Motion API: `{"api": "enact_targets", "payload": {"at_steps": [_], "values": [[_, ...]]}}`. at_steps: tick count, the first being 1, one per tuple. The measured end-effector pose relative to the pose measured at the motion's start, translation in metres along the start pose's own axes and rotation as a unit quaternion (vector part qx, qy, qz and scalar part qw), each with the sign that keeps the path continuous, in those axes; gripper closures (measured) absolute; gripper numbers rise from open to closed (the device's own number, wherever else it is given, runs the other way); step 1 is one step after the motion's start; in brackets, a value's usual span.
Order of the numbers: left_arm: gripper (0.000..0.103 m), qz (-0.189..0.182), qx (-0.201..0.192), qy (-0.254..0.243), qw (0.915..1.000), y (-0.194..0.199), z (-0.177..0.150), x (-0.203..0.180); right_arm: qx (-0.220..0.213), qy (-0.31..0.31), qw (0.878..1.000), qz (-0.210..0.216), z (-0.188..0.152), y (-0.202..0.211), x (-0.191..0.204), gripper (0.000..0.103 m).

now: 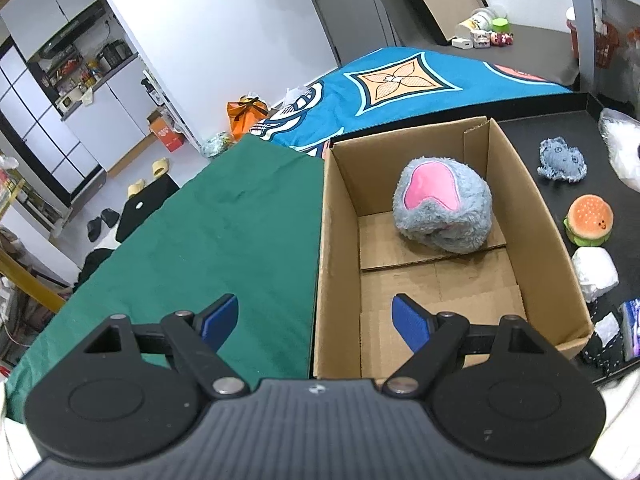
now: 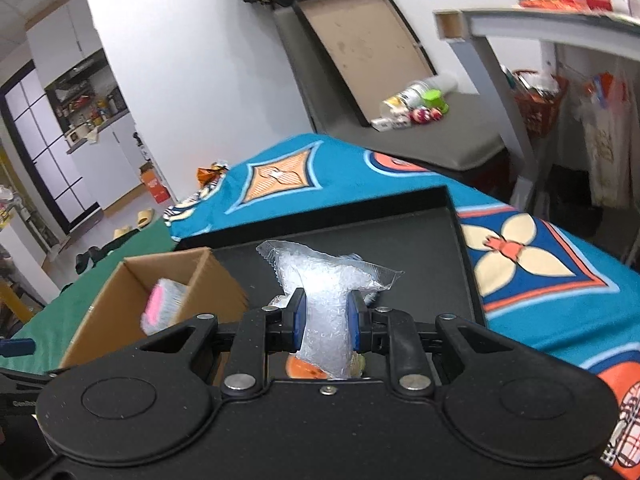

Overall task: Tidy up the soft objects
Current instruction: 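Carry the bead bag into the box beside the plush mouse and release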

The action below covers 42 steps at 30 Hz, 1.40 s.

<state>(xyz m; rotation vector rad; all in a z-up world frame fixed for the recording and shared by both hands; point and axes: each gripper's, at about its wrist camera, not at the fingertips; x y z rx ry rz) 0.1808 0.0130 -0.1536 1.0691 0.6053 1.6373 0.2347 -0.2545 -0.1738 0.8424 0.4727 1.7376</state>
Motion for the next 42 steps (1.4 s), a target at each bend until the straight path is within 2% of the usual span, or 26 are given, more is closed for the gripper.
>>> {"api": "enact_targets", "payload": {"at_steps": [10,20,35,40,42], "values": [[0.027,-0.037,-0.003,0.011,0.9993,0.000,-0.004,0.010,-0.019,0.057,0.998,0.028,0.007,0.013,0.051,0.082],[0.049,-0.058,0.013,0.027,0.9979,-0.007,-0.005,0.017,-0.010,0.106,0.993,0.046,0.003,0.009,0.100,0.082],[0.087,-0.124,0.033,0.070,0.9893,-0.016,-0.007,0.037,0.014,0.186,0.981,0.060,0.005,-0.007,0.167,0.081],[0.094,-0.136,0.038,0.080,0.9867,-0.020,-0.008,0.042,0.036,0.147,0.984,0.097,0.018,-0.015,0.171,0.081],[0.095,-0.143,0.040,0.086,0.9852,-0.022,-0.008,0.044,0.042,0.128,0.984,0.115,0.022,-0.018,0.173,0.075]]}}
Point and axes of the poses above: each gripper's, at about its wrist camera, not at the fingertips, and y roughly against the way its jaws point, x to its left, z to its top, and after that the axes turned 9 degrees about x, right-handed
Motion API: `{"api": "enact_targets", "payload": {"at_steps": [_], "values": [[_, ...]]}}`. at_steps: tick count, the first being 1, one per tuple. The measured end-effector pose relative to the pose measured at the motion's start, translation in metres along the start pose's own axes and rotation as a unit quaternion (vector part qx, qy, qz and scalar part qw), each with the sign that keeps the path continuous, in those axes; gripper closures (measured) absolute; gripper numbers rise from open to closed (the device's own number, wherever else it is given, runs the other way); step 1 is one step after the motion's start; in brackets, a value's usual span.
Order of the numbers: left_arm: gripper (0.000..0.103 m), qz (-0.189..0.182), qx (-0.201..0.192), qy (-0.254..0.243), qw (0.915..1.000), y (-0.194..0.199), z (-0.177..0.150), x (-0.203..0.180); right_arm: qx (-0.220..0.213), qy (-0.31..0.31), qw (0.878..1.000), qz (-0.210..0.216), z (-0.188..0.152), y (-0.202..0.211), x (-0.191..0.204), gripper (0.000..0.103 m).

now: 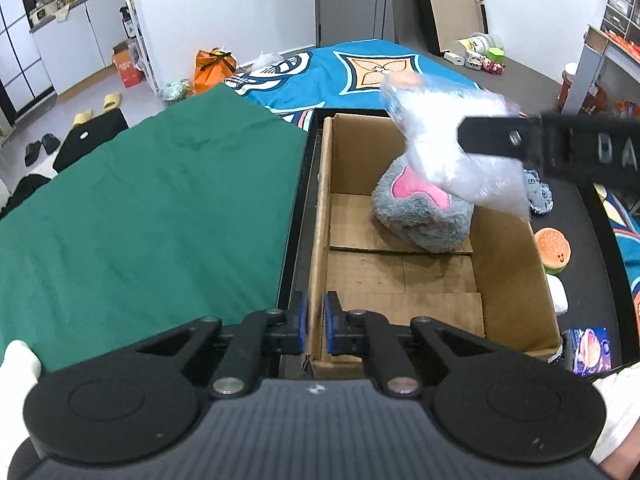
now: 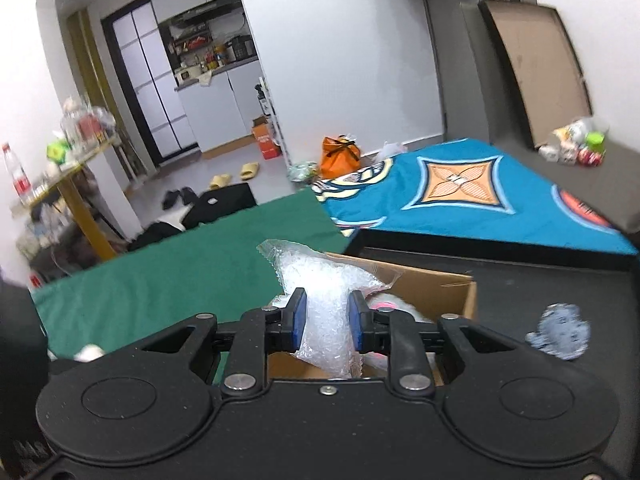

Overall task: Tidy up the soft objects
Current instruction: 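Carry the bead bag into the box beside the plush mouse and release, then move the right tool to the purple tissue pack and close on it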

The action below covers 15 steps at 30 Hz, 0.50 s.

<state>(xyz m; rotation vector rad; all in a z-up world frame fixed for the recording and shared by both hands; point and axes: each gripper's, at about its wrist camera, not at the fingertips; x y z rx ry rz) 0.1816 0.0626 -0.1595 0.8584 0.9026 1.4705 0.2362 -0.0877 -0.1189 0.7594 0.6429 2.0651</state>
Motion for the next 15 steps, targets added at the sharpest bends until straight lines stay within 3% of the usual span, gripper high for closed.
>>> {"api": "enact_targets", "payload": {"at_steps": [2,3,15], "values": [[0.095,-0.004,0.002,0.004,1.0000,-0.001,0.001,0.002,0.016,-0.014,1.000,0.018,0.002,-0.006,-0.001,0.056],[0.095,-0.004,0.003,0.005,1.0000,-0.002,0.001,0.003,0.020,-0.016,1.000,0.017,0.001,-0.008,-0.001,0.054],[0.094,0.011,-0.004,-0.008,0.9999,-0.001,-0.001,-0.003,0.036,-0.039,0.998,-0.037,-0.027,0.020,-0.025,0.053]]}}
Point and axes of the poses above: each gripper's, at about its wrist camera, not at the fingertips, and y roughly against the way its jaws point, x to its left, z to its top, and after that the axes turned 9 degrees about x, right-handed
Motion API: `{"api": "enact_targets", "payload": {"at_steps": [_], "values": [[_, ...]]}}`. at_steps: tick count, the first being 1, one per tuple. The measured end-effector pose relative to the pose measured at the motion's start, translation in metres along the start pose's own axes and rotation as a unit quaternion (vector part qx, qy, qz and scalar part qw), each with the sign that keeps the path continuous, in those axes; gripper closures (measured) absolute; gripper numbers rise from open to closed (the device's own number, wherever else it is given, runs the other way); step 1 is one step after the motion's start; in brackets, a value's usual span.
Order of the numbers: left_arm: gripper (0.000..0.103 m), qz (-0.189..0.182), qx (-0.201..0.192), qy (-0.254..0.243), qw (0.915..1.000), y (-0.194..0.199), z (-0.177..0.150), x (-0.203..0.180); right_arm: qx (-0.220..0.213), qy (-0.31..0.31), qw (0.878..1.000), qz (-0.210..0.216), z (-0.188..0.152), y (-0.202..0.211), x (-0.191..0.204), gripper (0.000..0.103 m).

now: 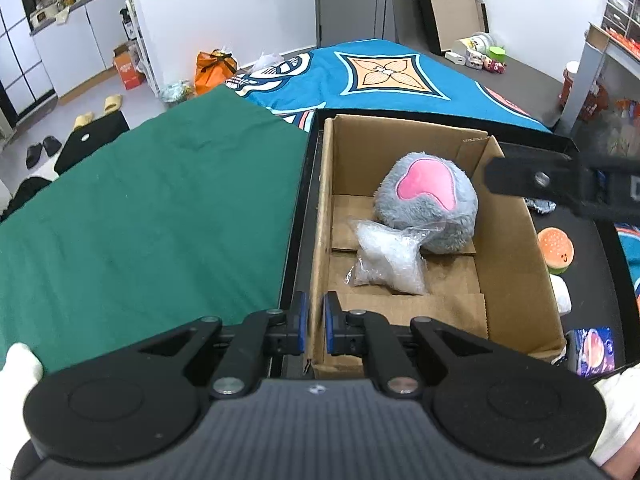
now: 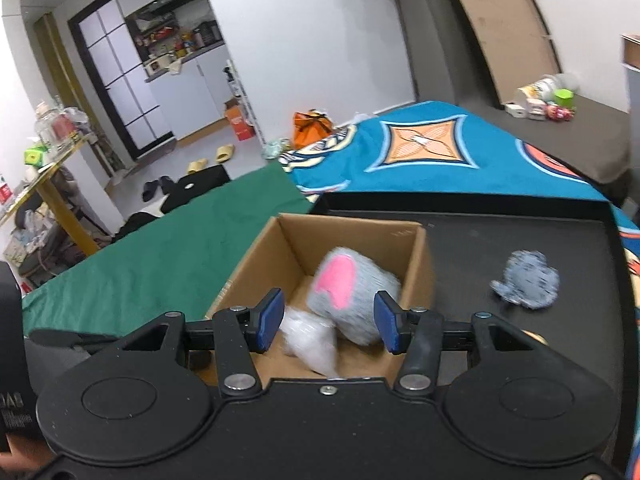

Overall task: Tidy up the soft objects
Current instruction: 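Move the right tool to the purple tissue pack and close on it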

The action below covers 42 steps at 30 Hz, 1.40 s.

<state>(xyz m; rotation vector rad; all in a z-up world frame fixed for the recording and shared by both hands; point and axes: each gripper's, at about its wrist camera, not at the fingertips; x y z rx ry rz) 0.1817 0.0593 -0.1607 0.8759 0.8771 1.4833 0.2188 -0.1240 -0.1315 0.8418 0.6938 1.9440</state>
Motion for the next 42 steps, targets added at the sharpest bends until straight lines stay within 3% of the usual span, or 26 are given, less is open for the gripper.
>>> {"api": "enact_targets", "payload": {"at_steps": [9,18,23,29,38,42], "values": [[0.092,0.021,-0.016,-0.011,0.9996,0.008,-0.002,-0.006,-0.001,-0.032,0.999,-0.035,-0.018,0.013,-0.019,0.041],[0.086,0.020,-0.011,-0.017,0.9996,0.012,-0.002,-0.009,0.009,-0.068,0.996,-0.060,-0.045,0.019,-0.043,0.033],[0.053,0.037,-0.023,-0.028,0.9987,0.017,-0.004,-0.016,0.016,-0.083,0.994,-0.075,-0.056,0.021,-0.058,0.029],[0.032,0.052,-0.024,-0.045,0.9973,0.017,-0.004,-0.025,0.037,-0.099,0.991,-0.084,-0.067,0.020,-0.078,0.024],[0.021,0.072,-0.019,-0.054,0.9958,0.014,-0.003,-0.032,0.064,-0.100,0.989,-0.091,-0.081,0.019,-0.095,0.015],[0.021,0.081,-0.017,-0.061,0.9947,0.013,-0.004,-0.037,0.078,-0.100,0.988,-0.087,-0.086,0.018,-0.100,0.010]]}}
Point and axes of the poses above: each gripper's, at about its wrist camera, not at the fingertips, and y roughly against the way its jaws point, x to its left, z to its top, and after that the axes turned 9 degrees about x, right-handed
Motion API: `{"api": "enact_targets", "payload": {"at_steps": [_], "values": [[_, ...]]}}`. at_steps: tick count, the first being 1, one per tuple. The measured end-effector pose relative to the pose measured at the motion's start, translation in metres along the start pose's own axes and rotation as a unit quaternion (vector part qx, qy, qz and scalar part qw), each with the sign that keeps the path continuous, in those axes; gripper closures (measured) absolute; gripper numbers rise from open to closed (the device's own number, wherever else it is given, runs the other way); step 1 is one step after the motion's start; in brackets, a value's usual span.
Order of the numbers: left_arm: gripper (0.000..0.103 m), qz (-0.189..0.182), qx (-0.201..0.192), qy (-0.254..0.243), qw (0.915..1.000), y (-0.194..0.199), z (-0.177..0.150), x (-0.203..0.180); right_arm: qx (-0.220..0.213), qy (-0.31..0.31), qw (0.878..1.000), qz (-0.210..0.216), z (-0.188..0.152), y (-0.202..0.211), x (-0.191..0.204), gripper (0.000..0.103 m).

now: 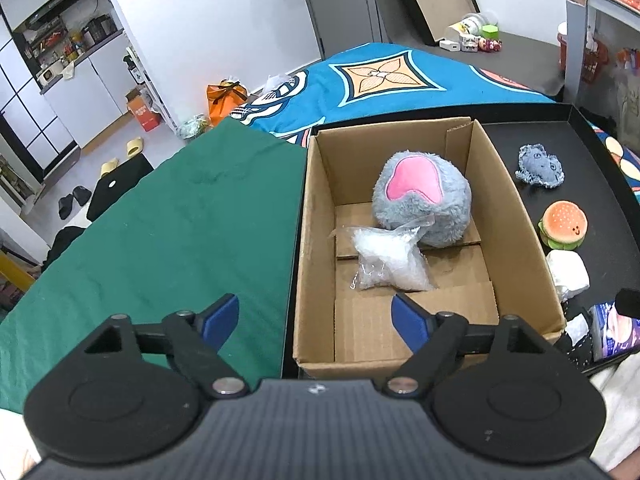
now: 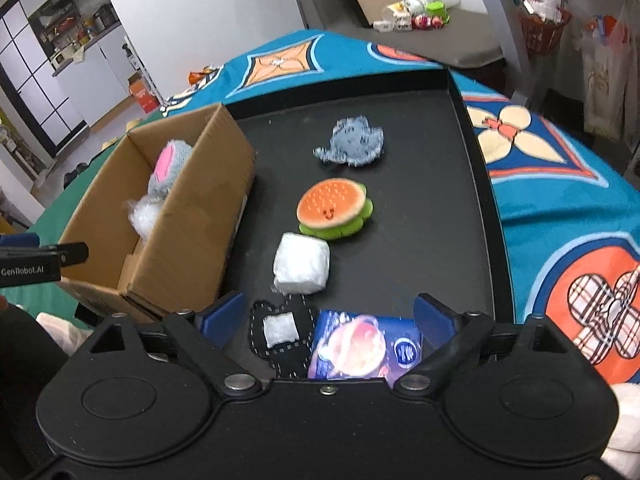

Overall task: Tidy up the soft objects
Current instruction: 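Move the right tool to the purple tissue pack and close on it, then lift the purple tissue pack and carry it toward the cardboard box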

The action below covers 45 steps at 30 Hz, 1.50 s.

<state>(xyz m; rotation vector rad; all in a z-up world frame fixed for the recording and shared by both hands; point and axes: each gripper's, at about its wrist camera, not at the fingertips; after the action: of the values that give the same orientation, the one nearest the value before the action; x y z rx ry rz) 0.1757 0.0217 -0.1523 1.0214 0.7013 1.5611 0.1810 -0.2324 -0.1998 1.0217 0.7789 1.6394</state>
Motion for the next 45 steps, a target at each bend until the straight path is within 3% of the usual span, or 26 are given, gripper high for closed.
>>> {"api": "enact_targets", "payload": {"at_steps": [17,21,22,25,31,36,41,43,45], "values": [[0.021,0.032,0.014,-0.020,0.9992,-0.003,0.003,-0.013,0.083,0.016,0.995,-0.048,-0.013,-0.039,-0.021,0.005],[0.021,0.032,0.021,-0.016,0.9991,-0.005,0.004,-0.013,0.089,0.014,0.995,-0.039,-0.014,-0.044,-0.023,0.008],[0.021,0.032,0.021,-0.017,0.9991,-0.005,0.005,-0.013,0.087,0.014,0.995,-0.038,-0.014,-0.043,-0.024,0.010],[0.021,0.035,0.021,-0.020,0.9990,-0.005,0.005,-0.014,0.077,0.005,0.997,-0.027,-0.012,-0.037,-0.029,0.030],[0.021,0.037,0.025,-0.022,0.9988,-0.006,0.005,-0.015,0.065,-0.014,0.998,-0.013,-0.011,-0.032,-0.041,0.039],[0.021,0.038,0.022,-0.024,0.9987,-0.006,0.004,-0.017,0.045,-0.034,0.998,0.001,-0.007,-0.025,-0.050,0.063],[0.021,0.036,0.021,-0.023,0.9989,-0.005,0.003,-0.016,0.049,-0.046,0.998,0.009,-0.004,-0.031,-0.054,0.061],[0.021,0.033,0.017,-0.022,0.9991,-0.003,0.003,-0.016,0.054,-0.058,0.997,0.007,-0.003,-0.032,-0.053,0.054],[0.021,0.031,0.014,-0.020,0.9992,-0.002,0.002,-0.014,0.056,-0.053,0.997,0.009,-0.004,-0.033,-0.049,0.036]]}}
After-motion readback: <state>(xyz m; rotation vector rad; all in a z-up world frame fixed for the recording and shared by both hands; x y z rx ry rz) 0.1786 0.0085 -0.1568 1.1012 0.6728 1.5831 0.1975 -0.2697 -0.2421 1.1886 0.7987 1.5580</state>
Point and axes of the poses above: each gripper's, at about its wrist camera, not at the fingertips, and y roughly against the way its jaws point, x to its left, z to its top, and after that the axes turned 9 degrees about x, right-handed
